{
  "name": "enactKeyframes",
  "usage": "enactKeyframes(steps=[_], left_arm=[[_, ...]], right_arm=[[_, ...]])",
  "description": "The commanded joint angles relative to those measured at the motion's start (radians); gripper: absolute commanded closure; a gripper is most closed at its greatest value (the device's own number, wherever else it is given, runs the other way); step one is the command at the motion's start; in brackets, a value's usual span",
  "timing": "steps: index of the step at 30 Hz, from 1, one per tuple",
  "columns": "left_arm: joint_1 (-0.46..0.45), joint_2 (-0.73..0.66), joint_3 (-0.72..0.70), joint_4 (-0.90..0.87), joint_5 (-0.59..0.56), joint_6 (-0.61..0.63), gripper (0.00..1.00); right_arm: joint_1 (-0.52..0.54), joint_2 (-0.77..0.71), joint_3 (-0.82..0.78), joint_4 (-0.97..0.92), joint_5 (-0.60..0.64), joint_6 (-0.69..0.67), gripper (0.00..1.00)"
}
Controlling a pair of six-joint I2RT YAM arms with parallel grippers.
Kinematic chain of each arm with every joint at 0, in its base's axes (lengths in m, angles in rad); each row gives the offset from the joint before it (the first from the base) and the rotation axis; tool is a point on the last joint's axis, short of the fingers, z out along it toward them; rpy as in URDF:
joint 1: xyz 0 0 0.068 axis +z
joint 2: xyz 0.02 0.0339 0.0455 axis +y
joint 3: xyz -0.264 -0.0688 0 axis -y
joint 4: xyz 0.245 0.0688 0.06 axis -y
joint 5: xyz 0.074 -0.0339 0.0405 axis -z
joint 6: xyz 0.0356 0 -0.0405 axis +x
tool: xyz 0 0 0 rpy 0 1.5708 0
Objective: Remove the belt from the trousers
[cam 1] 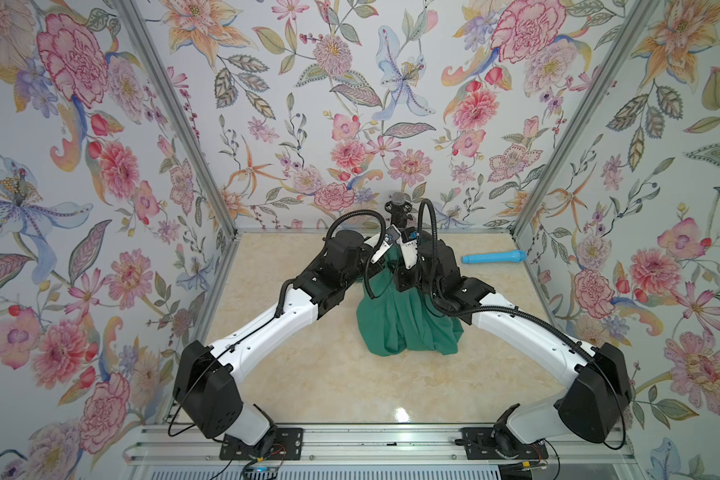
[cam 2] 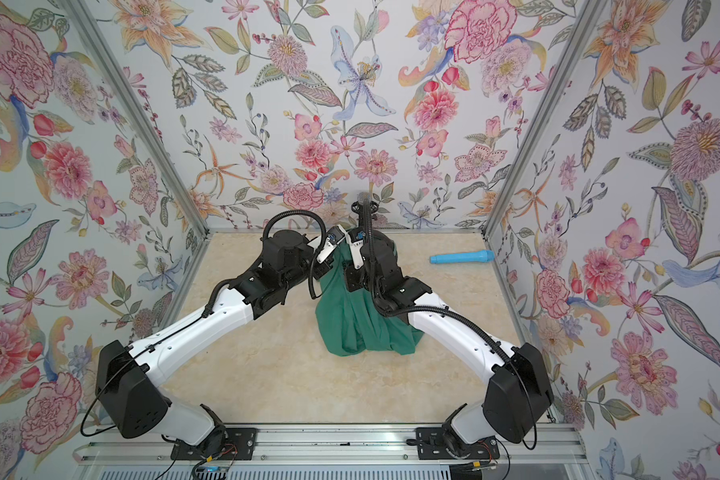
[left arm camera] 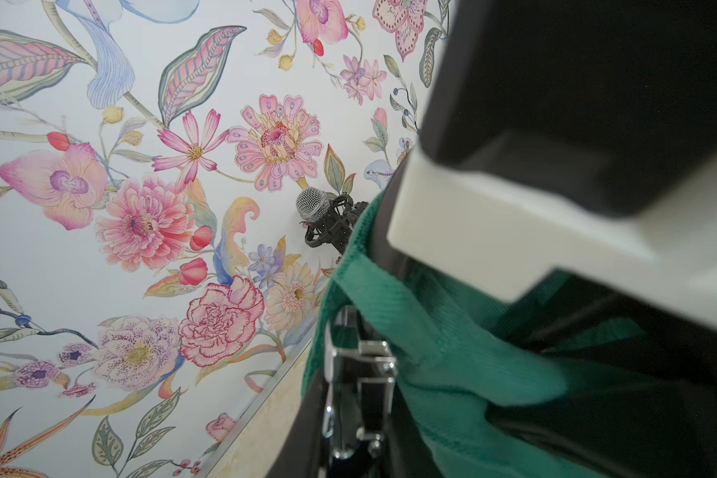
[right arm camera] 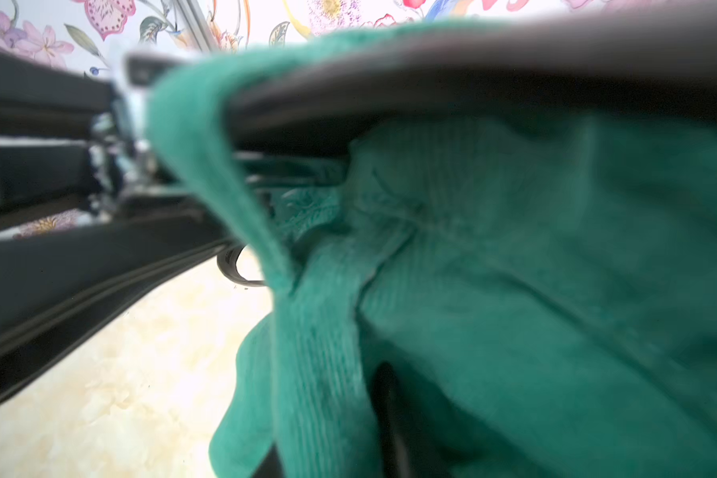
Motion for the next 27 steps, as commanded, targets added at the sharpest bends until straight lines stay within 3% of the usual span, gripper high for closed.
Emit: enactKeyframes(steps=[1,8,15,19,22,27], left_arm=[[-0.006,-0.102,-0.024,0.132,0.005,-0.002,1.00],[0.001,-0.135,-0.083,0.106,-0.114,0.066,1.00],[0.012,-0.111,-0.081,0.136,-0.145,0.063,1.00],[0.012,-0.090,-0.055,0.124,-0.119,0.065,1.00],[0.011,-0.087,-0.051,0.126,-0.098,0.066,1.00],[0.012,-0.087,-0.052,0.140,-0.056,0.060,1.00]], right_arm=[[-0.075,-0.035,-0.080,0.104,0.074,0.156,1.00],[-0.188,-0.194,-0.291,0.133,0.146,0.282,1.00],[-0.205,-0.249,-0.333,0.143,0.047,0.246,1.00],[-0.196,-0.293,-0.310,0.157,-0.158,0.109,0.52],[-0.171,-0.344,-0.248,0.079,-0.233,-0.054,0.36],[-0.156,-0.372,-0.160,-0.005,-0.159,-0.234,0.15]])
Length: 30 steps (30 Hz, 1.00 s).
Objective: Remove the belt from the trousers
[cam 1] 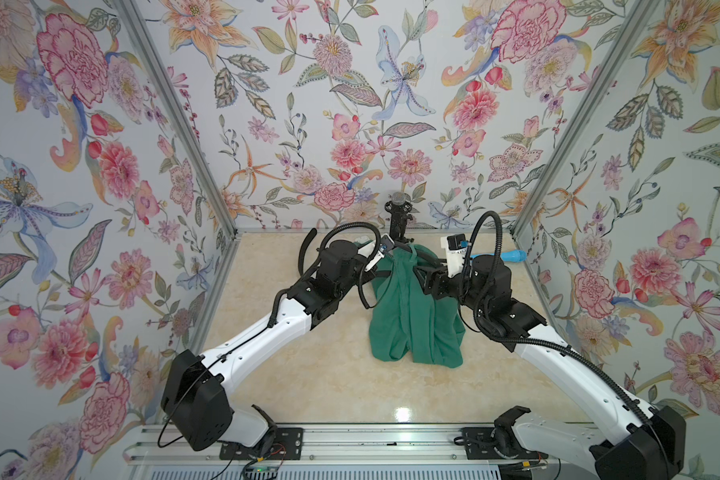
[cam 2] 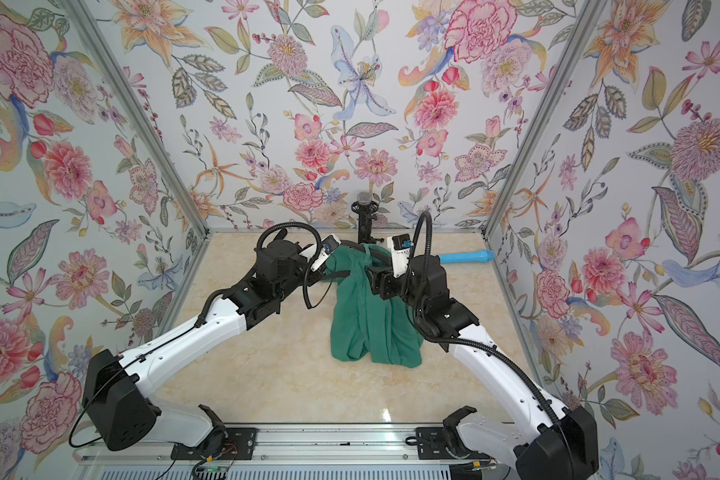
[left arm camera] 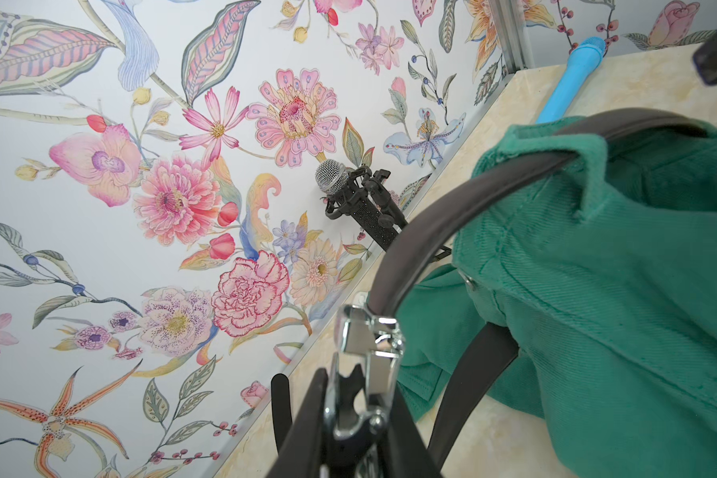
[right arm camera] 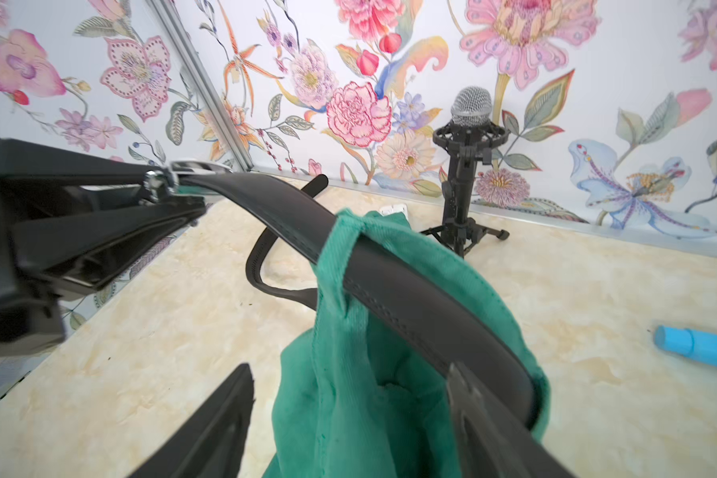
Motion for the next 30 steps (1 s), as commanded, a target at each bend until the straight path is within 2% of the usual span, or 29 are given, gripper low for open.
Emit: enactKeyframes(steps=[1,7,12,15,17,21,22,26,30], left_arm=[[0.008,-0.026,0.052,0.102,0.027,-0.008,1.00],[0.006,-0.034,0.053,0.105,0.054,-0.021,1.00],[0.006,-0.053,0.054,0.094,0.072,-0.028,1.00],[0.005,-0.085,0.045,0.091,0.081,-0.029,1.00],[0.006,-0.113,0.034,0.094,0.083,-0.028,1.00],[0.019,-0.188,0.002,0.127,0.084,-0.045,1.00],[0.029,-0.206,-0.004,0.136,0.093,-0.059,1.00],[0.074,-0.255,-0.044,0.197,0.138,-0.105,1.00],[0.099,-0.249,-0.122,0.247,0.188,-0.130,1.00]], right_arm=[[0.005,0.000,0.075,-0.053,0.021,-0.184,0.12],[0.039,0.169,0.199,-0.106,-0.013,-0.298,0.03],[0.058,0.318,0.294,-0.105,0.043,-0.348,0.05],[0.047,0.385,0.331,-0.088,0.181,-0.330,0.16],[0.018,0.397,0.320,-0.060,0.204,-0.290,0.26],[-0.052,0.367,0.227,0.011,0.102,-0.211,0.47],[-0.061,0.357,0.201,0.021,0.089,-0.207,0.50],[-0.090,0.335,0.123,0.032,0.079,-0.186,0.54],[-0.112,0.323,0.094,0.046,0.042,-0.160,0.75]])
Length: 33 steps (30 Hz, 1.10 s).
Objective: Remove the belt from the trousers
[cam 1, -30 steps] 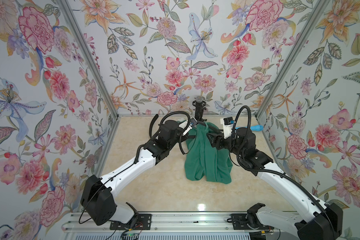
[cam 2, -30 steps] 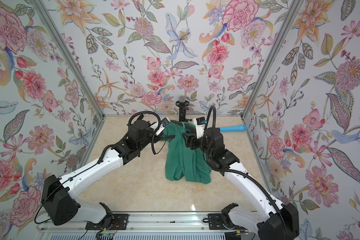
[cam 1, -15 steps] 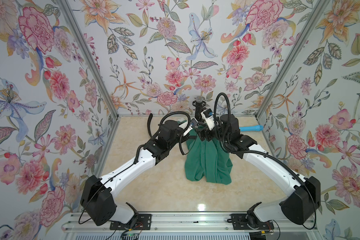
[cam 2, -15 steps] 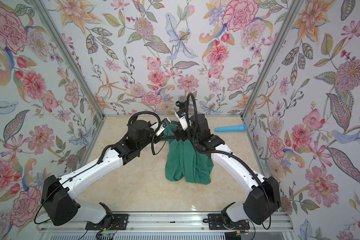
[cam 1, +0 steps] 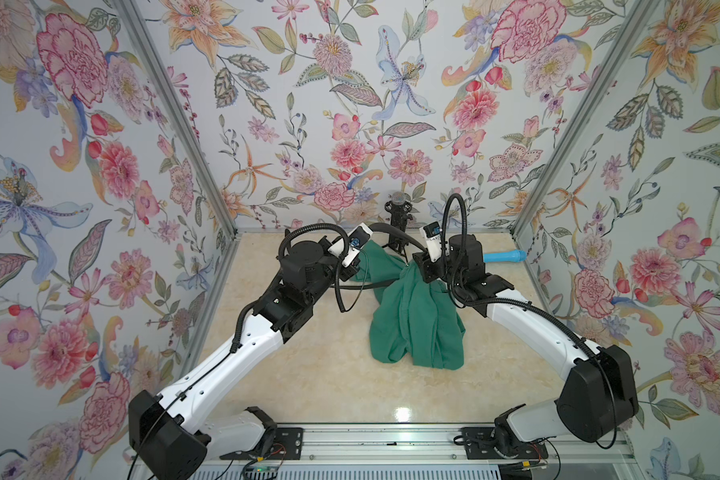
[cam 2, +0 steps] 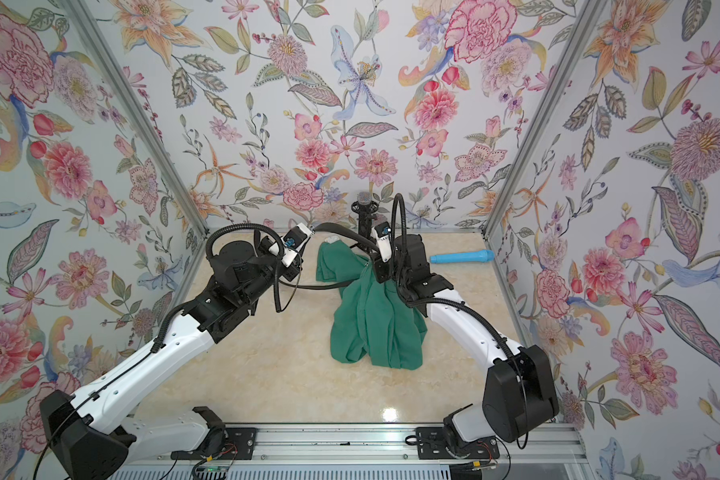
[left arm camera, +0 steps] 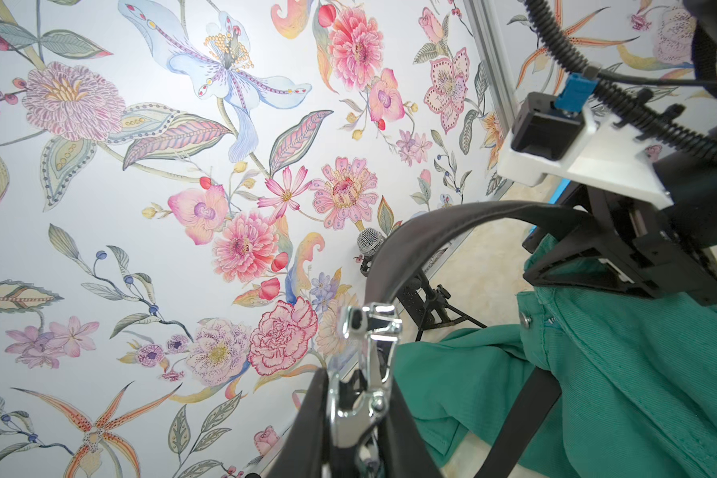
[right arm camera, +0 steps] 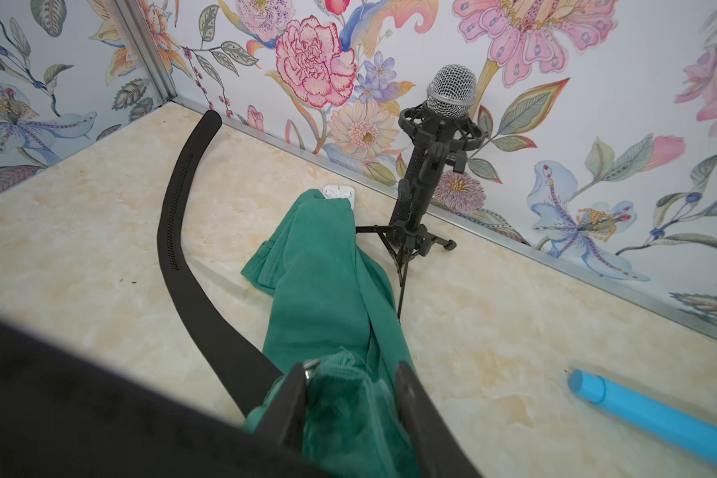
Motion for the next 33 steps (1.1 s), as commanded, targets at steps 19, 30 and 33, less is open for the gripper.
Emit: enactKeyframes(steps=[19,30,33], left_arm=[[0.045,0.064,-0.214,0.230,0.159,-0.038,0.45],[-0.135,0.213,0.061,0.073,0.026,0.077,0.36],[-0.181,0.261,0.139,0.049,0.003,0.097,0.37]], right_arm=[[0.029,-0.244,-0.061,0.067,0.093,-0.048,1.00],[0.109,-0.191,-0.007,-0.018,0.183,-0.084,1.00],[0.117,-0.168,0.011,-0.045,0.194,-0.085,1.00]])
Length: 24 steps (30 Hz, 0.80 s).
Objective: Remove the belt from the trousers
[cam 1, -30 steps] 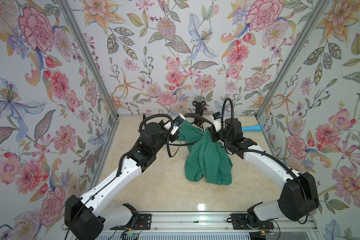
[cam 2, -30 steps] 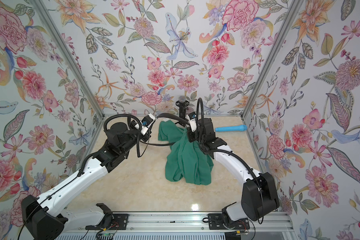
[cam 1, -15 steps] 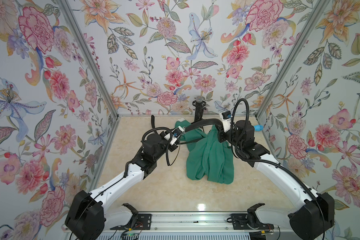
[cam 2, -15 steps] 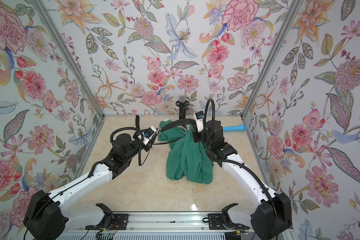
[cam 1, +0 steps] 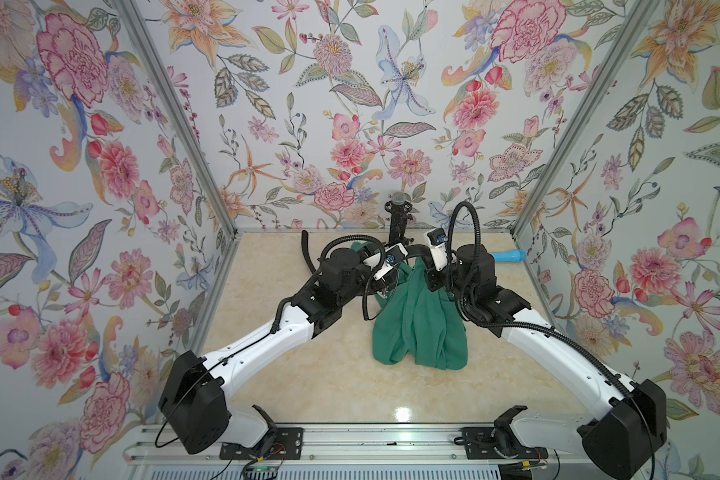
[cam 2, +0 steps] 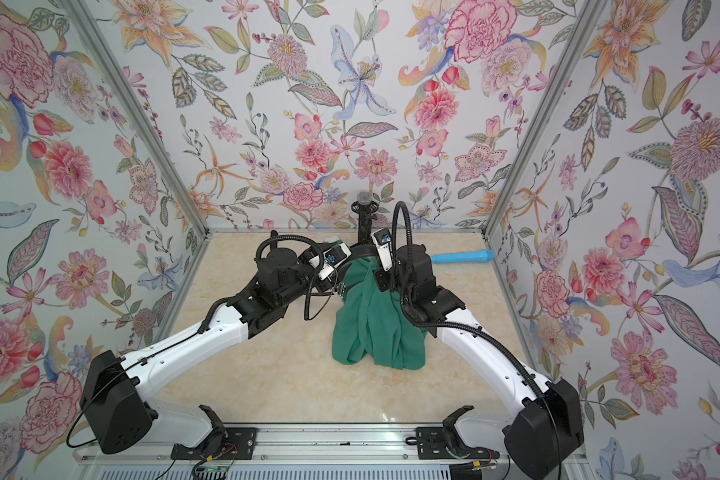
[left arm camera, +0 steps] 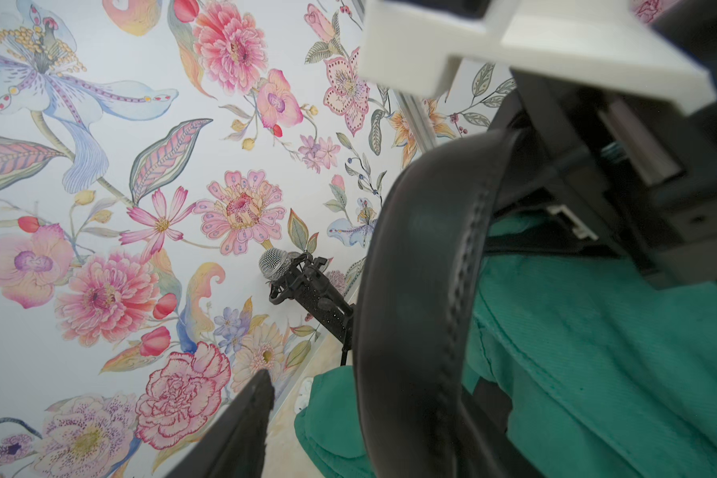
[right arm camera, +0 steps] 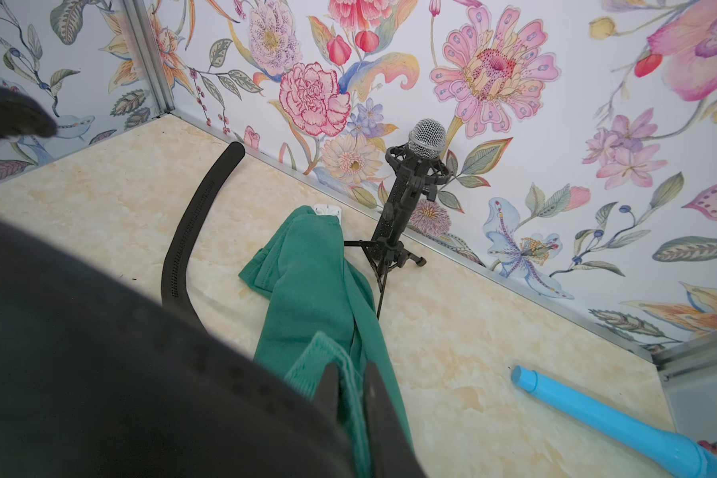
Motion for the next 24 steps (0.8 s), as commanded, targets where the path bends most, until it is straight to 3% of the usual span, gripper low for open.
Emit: enactKeyframes(steps=[1,6,10,11,13,16,21,24], left_arm=[[-0.041,0.049,0.099,-0.032,-0.064,0.051,0.37],[-0.074,0.148,0.207,-0.110,-0.116,0.082,0.61],[-0.077,0.177,0.245,-0.148,-0.167,0.083,0.72],[-0.076,0.177,0.249,-0.154,-0.169,0.085,0.80],[-0.076,0.170,0.249,-0.158,-0.168,0.082,1.00],[-0.075,0.132,0.226,-0.136,-0.158,0.083,1.00],[-0.074,0.008,0.179,-0.094,-0.113,0.093,1.00],[-0.072,-0.067,0.156,-0.066,-0.082,0.085,1.00]], right_arm=[[0.009,0.012,0.057,0.008,0.026,-0.011,1.00],[0.011,0.015,0.060,0.008,0.012,-0.002,1.00],[0.005,0.005,0.052,0.009,0.006,0.005,1.00],[-0.001,0.003,0.047,0.008,0.000,0.010,1.00],[-0.020,0.002,0.041,0.015,-0.016,0.039,0.91],[-0.082,0.003,0.018,0.043,-0.081,0.108,0.79],[-0.140,0.059,0.025,0.063,-0.119,0.117,0.48],[-0.142,0.107,0.021,0.066,-0.113,0.106,0.43]])
